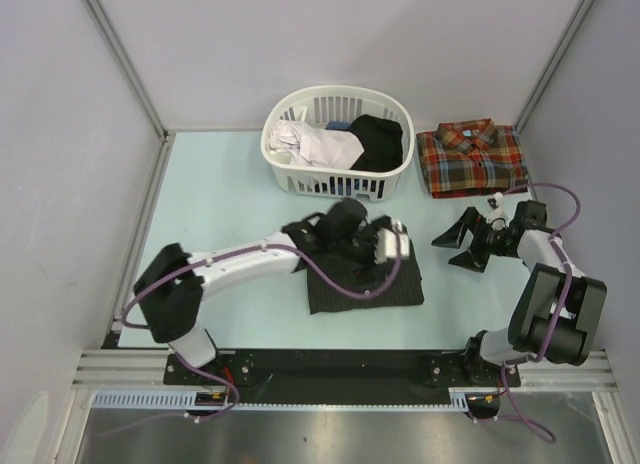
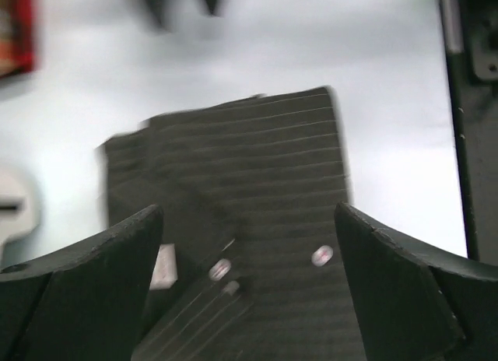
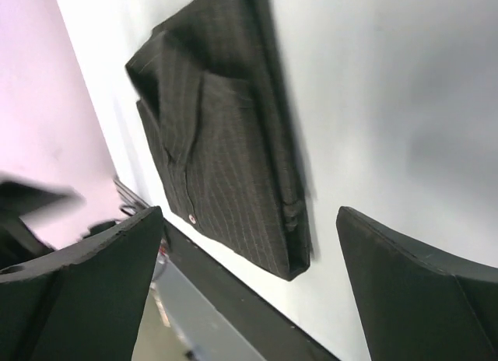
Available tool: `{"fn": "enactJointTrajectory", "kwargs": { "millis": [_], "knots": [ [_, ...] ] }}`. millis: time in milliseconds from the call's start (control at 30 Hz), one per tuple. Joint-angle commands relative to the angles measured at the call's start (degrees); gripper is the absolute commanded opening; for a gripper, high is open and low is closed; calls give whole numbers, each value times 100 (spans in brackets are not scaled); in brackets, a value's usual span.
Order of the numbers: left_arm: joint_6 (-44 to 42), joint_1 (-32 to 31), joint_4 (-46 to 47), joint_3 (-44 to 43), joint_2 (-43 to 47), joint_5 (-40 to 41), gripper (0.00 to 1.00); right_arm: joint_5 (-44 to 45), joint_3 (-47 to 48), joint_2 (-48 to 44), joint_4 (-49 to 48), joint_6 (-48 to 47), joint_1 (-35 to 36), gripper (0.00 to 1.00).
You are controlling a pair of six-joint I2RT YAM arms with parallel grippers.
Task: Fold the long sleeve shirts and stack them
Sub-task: Fold the shirt
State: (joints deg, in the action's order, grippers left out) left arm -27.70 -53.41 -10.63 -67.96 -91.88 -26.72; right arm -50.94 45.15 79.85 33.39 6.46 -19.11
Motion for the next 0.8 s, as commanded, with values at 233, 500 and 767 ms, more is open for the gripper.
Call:
{"fn": "enactJointTrajectory", "kwargs": {
  "millis": [233, 500, 767],
  "knots": [
    [-1571, -1576, 632, -322, -1305, 1415, 68, 637, -524, 232, -649, 1428, -558, 100],
    [-1589, -1734, 527, -849, -2193, 1512, 58, 532, -674, 417, -763, 1543, -550, 99],
    [-1071, -1314, 466, -1140, -2459, 1047, 28, 401, -761, 514, -833, 1525, -173, 100]
  ]
}}
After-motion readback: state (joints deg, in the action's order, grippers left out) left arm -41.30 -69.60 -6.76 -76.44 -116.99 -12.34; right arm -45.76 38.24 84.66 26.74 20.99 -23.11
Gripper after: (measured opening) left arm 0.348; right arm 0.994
